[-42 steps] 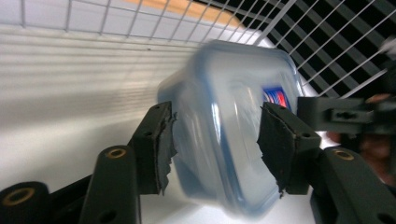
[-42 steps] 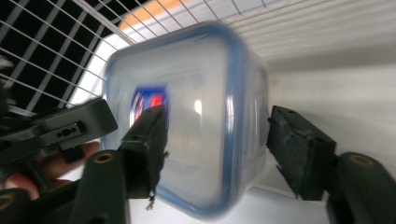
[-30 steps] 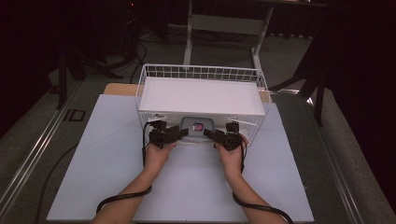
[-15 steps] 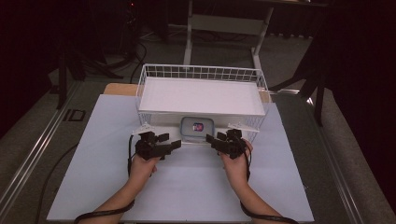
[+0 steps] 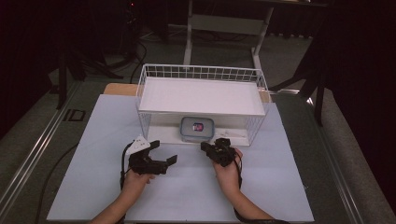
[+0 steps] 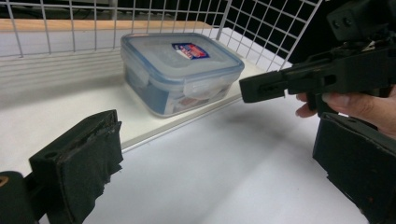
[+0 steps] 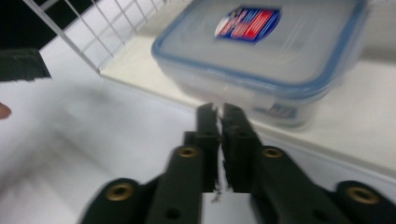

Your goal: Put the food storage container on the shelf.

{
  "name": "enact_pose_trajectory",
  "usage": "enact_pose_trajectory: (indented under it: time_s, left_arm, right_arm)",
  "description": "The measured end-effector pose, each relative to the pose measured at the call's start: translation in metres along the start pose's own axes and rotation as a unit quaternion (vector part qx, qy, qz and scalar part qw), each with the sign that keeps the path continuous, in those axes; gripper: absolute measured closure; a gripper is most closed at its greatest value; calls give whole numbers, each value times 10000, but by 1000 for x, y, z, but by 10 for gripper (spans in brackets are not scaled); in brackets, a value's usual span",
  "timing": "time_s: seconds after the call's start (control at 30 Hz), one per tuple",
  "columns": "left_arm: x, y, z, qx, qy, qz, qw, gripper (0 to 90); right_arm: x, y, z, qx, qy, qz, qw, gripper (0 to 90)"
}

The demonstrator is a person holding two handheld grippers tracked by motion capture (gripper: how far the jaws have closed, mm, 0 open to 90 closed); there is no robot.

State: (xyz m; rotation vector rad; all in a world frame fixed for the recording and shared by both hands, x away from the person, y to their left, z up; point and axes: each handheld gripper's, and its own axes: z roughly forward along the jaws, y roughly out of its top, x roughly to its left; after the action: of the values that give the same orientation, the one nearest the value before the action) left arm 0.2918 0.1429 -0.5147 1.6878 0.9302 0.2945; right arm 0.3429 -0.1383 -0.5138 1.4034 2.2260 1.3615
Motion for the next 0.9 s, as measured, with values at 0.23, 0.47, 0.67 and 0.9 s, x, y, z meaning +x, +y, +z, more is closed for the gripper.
enact_pose_trajectory:
  time_s: [0.23, 0.47, 0.67, 0.9]
  left_arm:
    - [0, -2, 1, 9, 30, 73, 10000, 23]
    - [1, -3, 1, 22, 39, 61, 10000, 23]
    - [1, -4, 1, 23, 49, 85, 9999, 23]
    - [2, -6, 1, 42, 60, 97, 9999, 23]
  right_arm:
    - [-2, 0, 18, 133, -175, -23, 9998, 898]
    - [-8, 8, 28, 102, -304, 72, 9995, 899]
    - [-8, 15, 37, 7, -337, 113, 9994, 899]
    - [-9, 24, 50, -114, -354, 111, 9992, 899]
